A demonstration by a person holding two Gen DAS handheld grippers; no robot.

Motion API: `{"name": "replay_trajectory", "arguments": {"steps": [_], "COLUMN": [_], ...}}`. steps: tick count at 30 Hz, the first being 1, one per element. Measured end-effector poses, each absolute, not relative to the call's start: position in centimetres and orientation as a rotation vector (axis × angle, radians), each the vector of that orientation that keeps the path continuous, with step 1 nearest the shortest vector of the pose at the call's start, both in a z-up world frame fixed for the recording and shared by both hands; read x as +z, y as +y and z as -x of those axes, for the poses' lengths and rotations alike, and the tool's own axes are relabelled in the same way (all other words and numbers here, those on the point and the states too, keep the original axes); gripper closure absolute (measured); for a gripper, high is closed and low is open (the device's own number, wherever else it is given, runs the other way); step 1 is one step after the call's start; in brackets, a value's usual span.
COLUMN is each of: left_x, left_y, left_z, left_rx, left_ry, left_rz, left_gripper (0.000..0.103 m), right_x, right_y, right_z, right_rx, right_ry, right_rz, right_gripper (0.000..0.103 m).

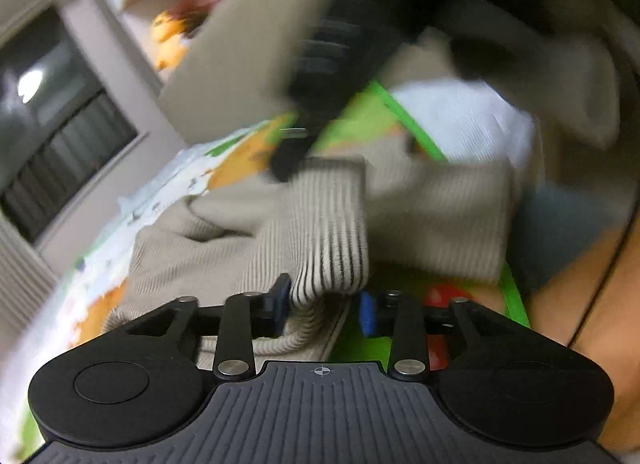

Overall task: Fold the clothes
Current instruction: 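Lift the shirt with both grippers and shake it open over the mat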

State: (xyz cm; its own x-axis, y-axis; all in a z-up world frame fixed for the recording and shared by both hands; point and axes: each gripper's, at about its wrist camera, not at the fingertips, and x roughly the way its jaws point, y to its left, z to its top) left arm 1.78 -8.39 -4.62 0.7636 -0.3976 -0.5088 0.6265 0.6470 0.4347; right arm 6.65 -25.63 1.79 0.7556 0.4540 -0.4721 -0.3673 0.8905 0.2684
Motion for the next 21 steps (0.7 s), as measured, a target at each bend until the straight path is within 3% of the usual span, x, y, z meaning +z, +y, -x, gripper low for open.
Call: {"name": "replay_trajectory", "arguments": {"steps": [1, 5, 8, 10, 18, 21], "left_x": [-3.7, 0.9, 3.4, 4.4, 1.8, -0.2], "left_y": [-7.5, -1.7, 4.8, 9.7, 26.3, 28.9], "left_z": [-2.6, -7.7, -12.5, -15.4, -18.8, -18.4], "left_rx": [-0.597, -0.424, -0.256, -0.129, 0.322, 0.349], "left_ry": [0.399, 0.372, 0.374, 0.384, 0.453, 0.526], "left_rz": [-0.567, -0.345, -0.197, -0.104, 0.055, 0.122], "left_gripper": [0.08, 0.09, 0.09, 0.091, 0.09, 0.084], "right_x": [1.9, 1.9, 1.7, 1.6, 0.3, -1.0], "right_y": [-26.3, -28.0, -27.4, -26.1, -21.6, -21.3], "right_z": [-6.8, -8.5, -9.7, -10.5, -14.7, -16.5], "right_rx": [0.418, 0.328, 0.309, 0.32, 0.254, 0.249], "right_ry": [0.547, 0.55, 0.57, 0.586, 0.627, 0.681], "right_rz": [-0.179, -0.231, -0.223, -0.196, 0.029, 0.043], "right_gripper": [0.072, 0.069, 0.067, 0.059, 0.019, 0.019]}}
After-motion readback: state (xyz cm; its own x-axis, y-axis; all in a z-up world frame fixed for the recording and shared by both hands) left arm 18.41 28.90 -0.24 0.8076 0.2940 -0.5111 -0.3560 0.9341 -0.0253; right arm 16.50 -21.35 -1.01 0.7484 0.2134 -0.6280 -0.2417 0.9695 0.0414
